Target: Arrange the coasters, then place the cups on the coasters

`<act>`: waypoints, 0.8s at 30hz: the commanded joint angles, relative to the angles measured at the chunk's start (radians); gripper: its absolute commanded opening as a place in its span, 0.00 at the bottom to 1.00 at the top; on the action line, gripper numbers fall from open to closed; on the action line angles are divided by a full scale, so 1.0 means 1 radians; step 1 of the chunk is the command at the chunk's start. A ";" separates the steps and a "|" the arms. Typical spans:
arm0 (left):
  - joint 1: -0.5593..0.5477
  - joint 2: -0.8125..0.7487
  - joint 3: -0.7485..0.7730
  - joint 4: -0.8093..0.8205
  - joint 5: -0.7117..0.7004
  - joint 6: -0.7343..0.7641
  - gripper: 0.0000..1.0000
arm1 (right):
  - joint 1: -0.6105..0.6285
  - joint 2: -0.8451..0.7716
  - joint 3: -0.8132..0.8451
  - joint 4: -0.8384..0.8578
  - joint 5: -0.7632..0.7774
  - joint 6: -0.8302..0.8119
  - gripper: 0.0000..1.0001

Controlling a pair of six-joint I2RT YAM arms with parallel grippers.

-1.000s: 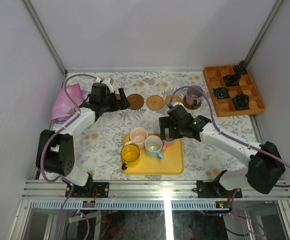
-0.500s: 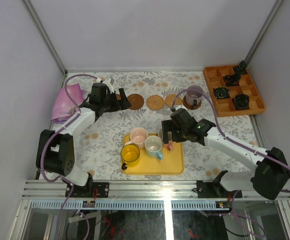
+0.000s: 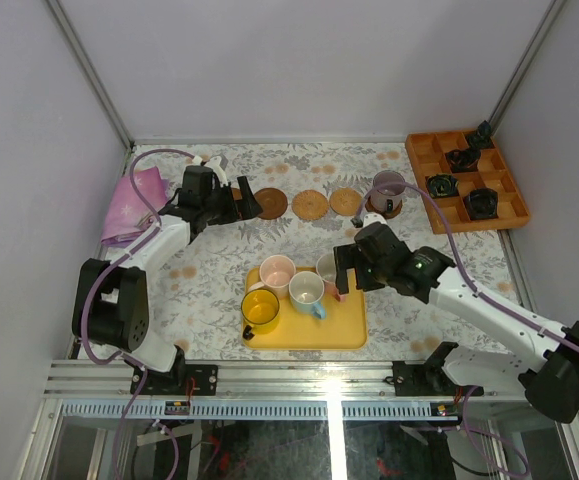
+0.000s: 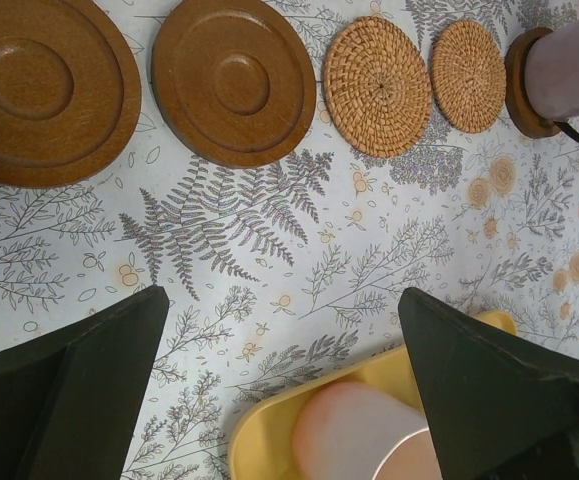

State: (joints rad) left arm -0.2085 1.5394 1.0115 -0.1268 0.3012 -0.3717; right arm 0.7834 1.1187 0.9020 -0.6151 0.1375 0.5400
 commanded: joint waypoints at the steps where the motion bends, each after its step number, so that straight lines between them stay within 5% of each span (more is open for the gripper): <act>1: 0.000 0.013 -0.002 0.053 0.019 -0.016 1.00 | 0.011 0.009 -0.032 0.017 -0.014 -0.006 0.95; 24: 0.000 0.018 0.005 0.013 -0.002 0.008 1.00 | 0.038 0.208 -0.092 0.239 -0.077 -0.048 0.71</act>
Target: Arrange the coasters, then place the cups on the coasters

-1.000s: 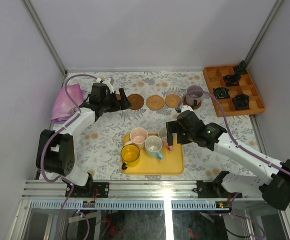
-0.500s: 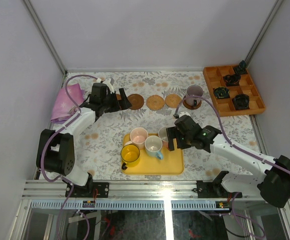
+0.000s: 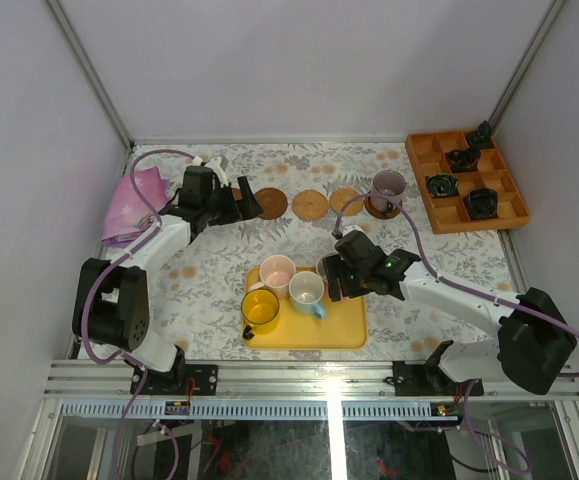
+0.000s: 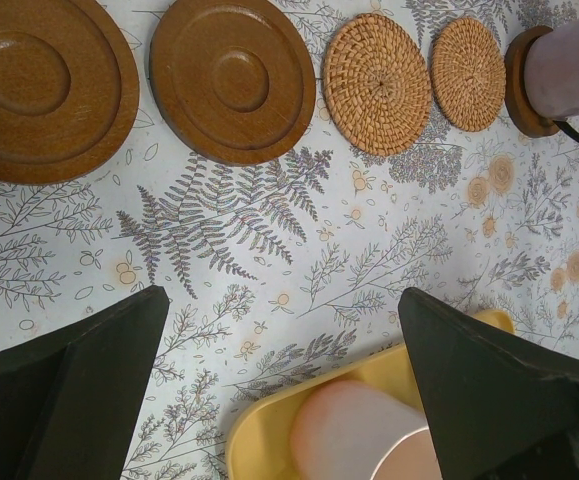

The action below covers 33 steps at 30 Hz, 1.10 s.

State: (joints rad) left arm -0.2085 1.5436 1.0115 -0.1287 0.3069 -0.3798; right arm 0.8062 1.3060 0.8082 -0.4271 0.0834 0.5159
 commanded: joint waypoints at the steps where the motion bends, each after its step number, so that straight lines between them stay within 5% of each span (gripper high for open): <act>1: 0.000 0.013 0.005 0.014 -0.007 0.019 1.00 | 0.016 0.030 0.002 0.055 -0.025 -0.027 0.69; 9: -0.001 0.022 0.016 0.007 -0.006 0.019 1.00 | 0.020 0.057 0.002 0.064 -0.036 -0.038 0.44; 15: 0.000 0.025 0.013 0.009 -0.004 0.015 1.00 | 0.022 0.064 0.001 0.055 -0.033 -0.043 0.02; 33: 0.001 0.021 0.024 0.024 -0.013 0.015 1.00 | 0.026 0.102 0.313 -0.128 0.354 -0.081 0.00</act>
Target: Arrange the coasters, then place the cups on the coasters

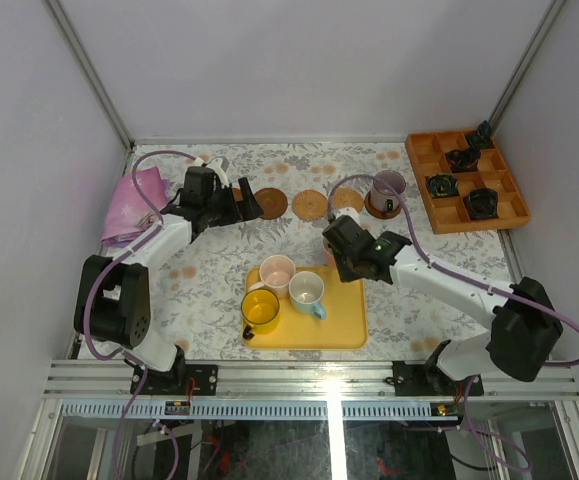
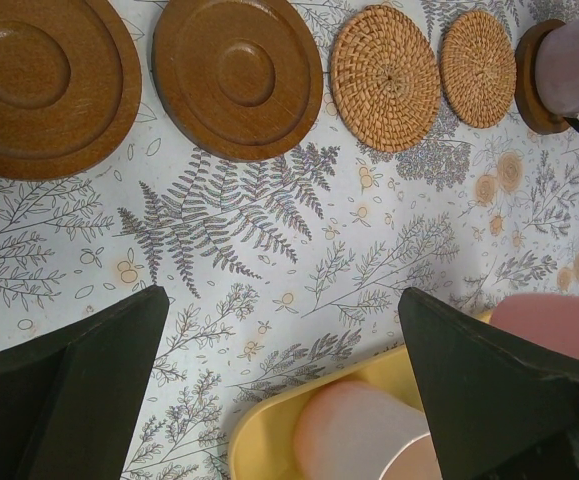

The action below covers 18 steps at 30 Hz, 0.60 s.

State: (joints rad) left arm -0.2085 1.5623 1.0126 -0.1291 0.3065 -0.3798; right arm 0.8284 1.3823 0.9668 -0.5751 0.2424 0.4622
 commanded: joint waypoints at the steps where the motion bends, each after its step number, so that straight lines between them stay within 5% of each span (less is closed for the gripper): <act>1: 0.000 0.003 0.022 0.026 -0.015 0.015 1.00 | 0.000 0.048 0.181 0.016 0.221 -0.033 0.00; 18: 0.002 0.062 0.086 0.030 -0.036 0.034 1.00 | -0.252 0.412 0.550 0.130 0.254 -0.062 0.00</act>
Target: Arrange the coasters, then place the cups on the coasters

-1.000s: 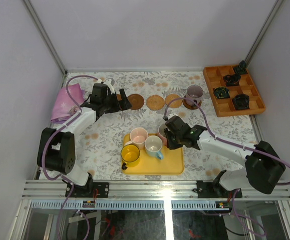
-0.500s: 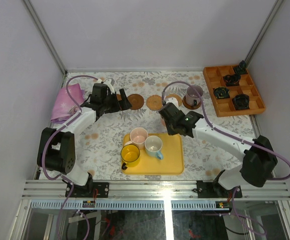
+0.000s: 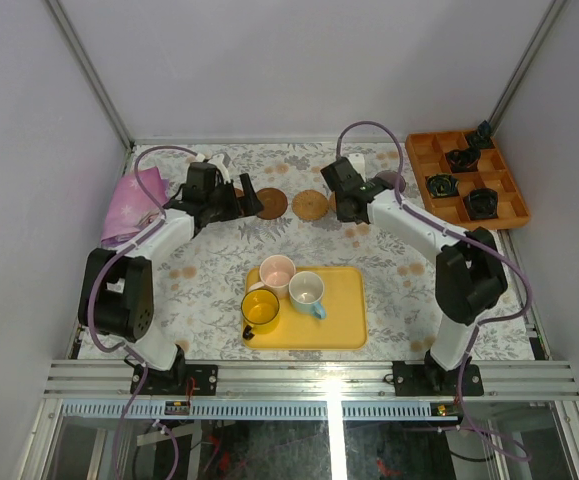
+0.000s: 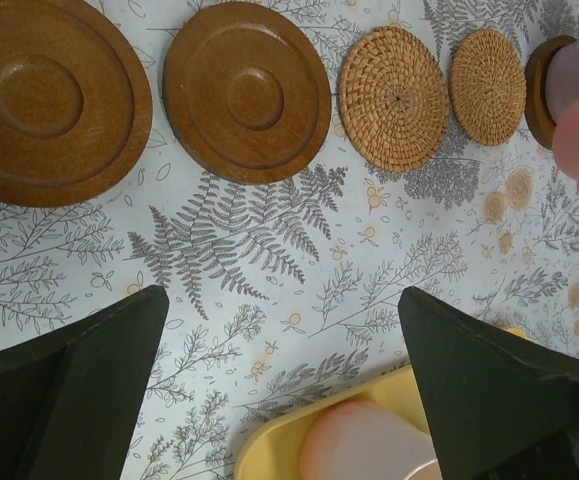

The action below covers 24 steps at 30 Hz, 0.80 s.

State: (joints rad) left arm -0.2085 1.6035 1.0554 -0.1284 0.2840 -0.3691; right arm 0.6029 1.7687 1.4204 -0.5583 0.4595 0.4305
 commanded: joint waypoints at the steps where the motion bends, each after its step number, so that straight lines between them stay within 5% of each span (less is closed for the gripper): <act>1: 0.002 0.023 0.045 0.029 -0.014 0.023 1.00 | -0.036 0.047 0.106 0.126 0.029 -0.036 0.00; 24: 0.002 0.061 0.070 0.018 -0.004 0.021 1.00 | -0.131 0.214 0.203 0.209 -0.097 -0.048 0.00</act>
State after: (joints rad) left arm -0.2085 1.6581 1.0981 -0.1291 0.2829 -0.3618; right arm 0.4751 1.9858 1.5440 -0.4358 0.3668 0.3885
